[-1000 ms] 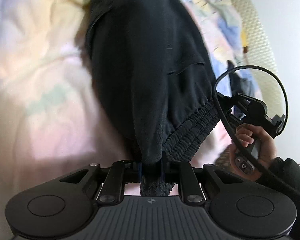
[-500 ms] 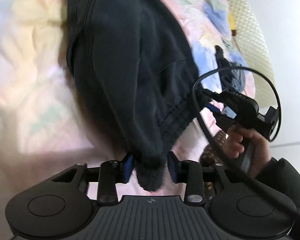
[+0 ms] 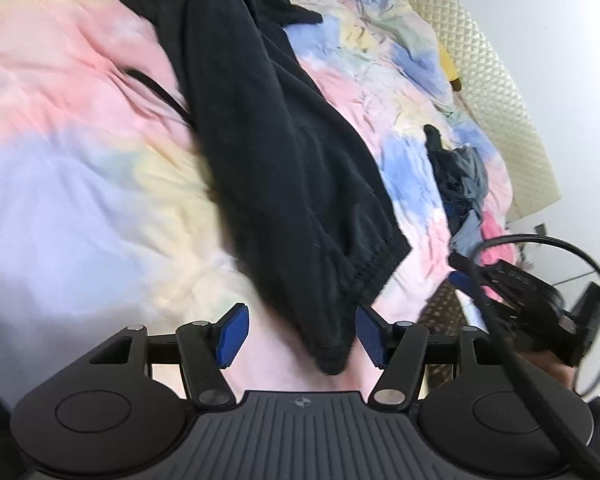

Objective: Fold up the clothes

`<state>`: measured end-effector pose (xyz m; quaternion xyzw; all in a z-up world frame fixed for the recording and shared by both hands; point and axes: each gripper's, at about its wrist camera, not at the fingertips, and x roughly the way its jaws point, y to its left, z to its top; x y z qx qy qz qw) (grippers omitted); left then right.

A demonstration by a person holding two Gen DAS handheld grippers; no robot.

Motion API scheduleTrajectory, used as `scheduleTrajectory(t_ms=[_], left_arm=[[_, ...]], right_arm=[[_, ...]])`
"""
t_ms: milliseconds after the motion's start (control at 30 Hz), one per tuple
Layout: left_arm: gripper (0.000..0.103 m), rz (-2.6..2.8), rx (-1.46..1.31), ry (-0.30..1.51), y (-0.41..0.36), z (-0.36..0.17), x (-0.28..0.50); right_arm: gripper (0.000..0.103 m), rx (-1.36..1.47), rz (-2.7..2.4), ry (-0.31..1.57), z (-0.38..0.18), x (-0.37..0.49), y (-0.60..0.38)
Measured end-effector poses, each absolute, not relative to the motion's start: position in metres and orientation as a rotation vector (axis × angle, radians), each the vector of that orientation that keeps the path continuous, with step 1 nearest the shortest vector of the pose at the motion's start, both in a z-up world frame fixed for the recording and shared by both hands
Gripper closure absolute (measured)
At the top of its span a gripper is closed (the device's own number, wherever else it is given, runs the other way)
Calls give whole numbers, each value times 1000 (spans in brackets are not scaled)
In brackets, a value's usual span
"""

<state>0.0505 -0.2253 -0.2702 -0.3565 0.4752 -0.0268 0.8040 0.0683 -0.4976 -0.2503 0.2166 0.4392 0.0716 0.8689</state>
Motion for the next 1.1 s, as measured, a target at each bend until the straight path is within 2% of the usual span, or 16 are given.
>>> scheduleTrajectory(t_ms=[300, 600, 833, 900, 1100], left_arm=[[41, -93, -639, 1041, -117, -210, 17], [41, -75, -499, 1089, -23, -178, 9], [39, 5, -422, 1110, 24, -165, 17], [39, 38, -408, 1117, 36, -163, 23], [37, 127, -383, 1130, 73, -162, 61]], right_arm=[[70, 434, 131, 844, -199, 13, -394], [70, 434, 107, 858, -192, -17, -315], [67, 391, 137, 883, -197, -10, -270], [62, 380, 150, 881, -197, 0, -263], [61, 352, 187, 890, -206, 50, -255]])
